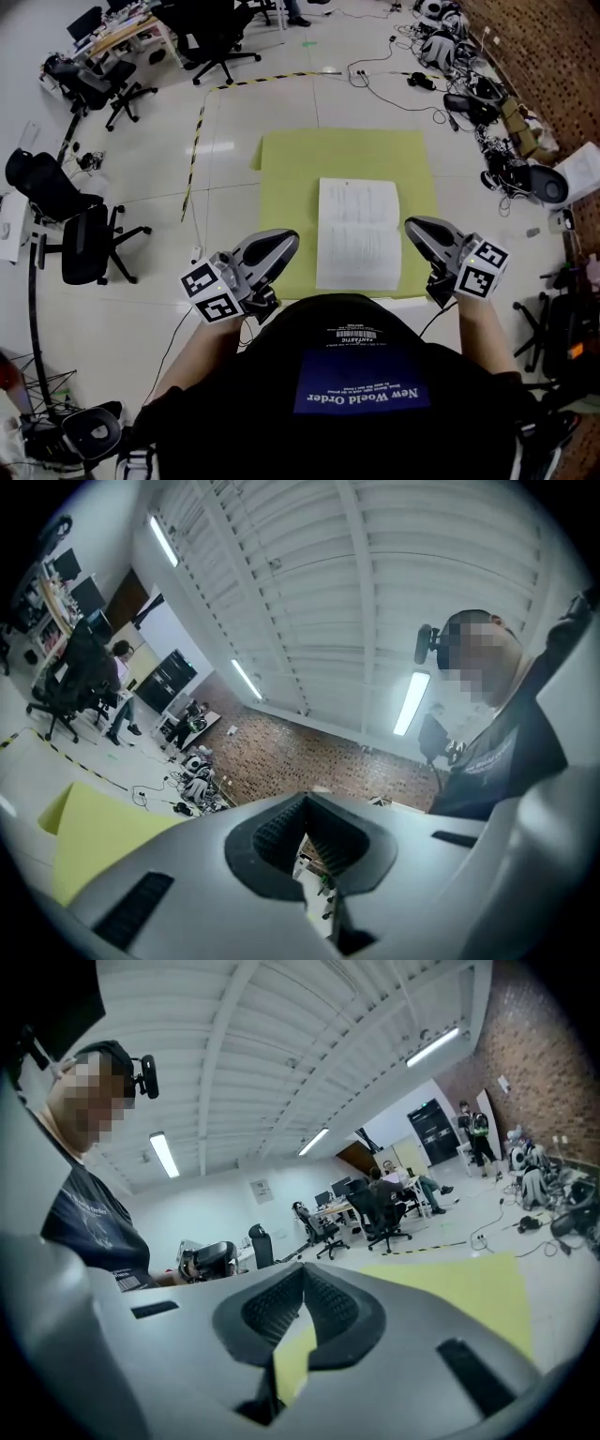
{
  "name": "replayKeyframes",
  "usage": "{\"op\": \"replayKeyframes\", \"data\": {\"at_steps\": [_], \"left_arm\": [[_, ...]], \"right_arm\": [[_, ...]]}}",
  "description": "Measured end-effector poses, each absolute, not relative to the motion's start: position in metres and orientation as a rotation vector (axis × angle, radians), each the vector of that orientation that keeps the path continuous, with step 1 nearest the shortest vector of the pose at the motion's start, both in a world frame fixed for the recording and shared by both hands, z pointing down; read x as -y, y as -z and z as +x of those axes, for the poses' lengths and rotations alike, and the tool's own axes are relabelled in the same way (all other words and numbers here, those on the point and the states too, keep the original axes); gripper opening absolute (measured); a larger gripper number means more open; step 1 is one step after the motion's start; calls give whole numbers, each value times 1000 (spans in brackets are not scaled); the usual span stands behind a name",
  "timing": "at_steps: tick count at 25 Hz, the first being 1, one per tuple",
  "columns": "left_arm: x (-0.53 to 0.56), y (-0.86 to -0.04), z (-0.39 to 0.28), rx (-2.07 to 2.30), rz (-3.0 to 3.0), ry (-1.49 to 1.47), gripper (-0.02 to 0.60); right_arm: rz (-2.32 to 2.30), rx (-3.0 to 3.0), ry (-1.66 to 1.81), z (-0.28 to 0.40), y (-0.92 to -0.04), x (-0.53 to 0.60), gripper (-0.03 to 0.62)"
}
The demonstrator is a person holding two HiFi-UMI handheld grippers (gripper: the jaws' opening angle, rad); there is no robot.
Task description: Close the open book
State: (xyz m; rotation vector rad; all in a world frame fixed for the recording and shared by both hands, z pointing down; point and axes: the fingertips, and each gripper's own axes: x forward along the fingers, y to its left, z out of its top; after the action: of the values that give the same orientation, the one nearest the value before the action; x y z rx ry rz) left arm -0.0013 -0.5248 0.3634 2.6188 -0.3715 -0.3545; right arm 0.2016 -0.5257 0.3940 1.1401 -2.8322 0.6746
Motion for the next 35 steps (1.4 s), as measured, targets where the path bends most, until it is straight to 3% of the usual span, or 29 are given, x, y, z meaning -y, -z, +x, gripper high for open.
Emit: {"op": "replayKeyframes", "data": {"at_steps": [2, 3, 6, 11, 19, 32, 33, 35], "left_arm": [[528, -362, 14, 392, 2623, 340, 5], [529, -362, 20, 399, 2623, 335, 5], [531, -369, 34, 415, 2615, 305, 5], [543, -392, 42, 426, 2589, 252, 5], [572, -474, 49, 394, 2486, 186, 5], [594, -528, 24, 426, 2449, 218, 5], [595, -527, 22, 429, 2451, 216, 5], [596, -526, 20, 433, 2456, 213, 5]], "right_arm": [[1118, 2843, -721, 221, -400, 537, -15], [1104, 2842, -748, 229, -405, 543, 84], [1097, 2793, -806, 250, -430, 563, 151], [1110, 2605, -1032, 286, -512, 605, 222], [1100, 2234, -1615, 324, -673, 645, 268], [715, 2438, -1943, 287, -690, 714, 267], [724, 2444, -1940, 287, -689, 718, 252], [778, 2473, -1898, 288, -689, 724, 105]]}}
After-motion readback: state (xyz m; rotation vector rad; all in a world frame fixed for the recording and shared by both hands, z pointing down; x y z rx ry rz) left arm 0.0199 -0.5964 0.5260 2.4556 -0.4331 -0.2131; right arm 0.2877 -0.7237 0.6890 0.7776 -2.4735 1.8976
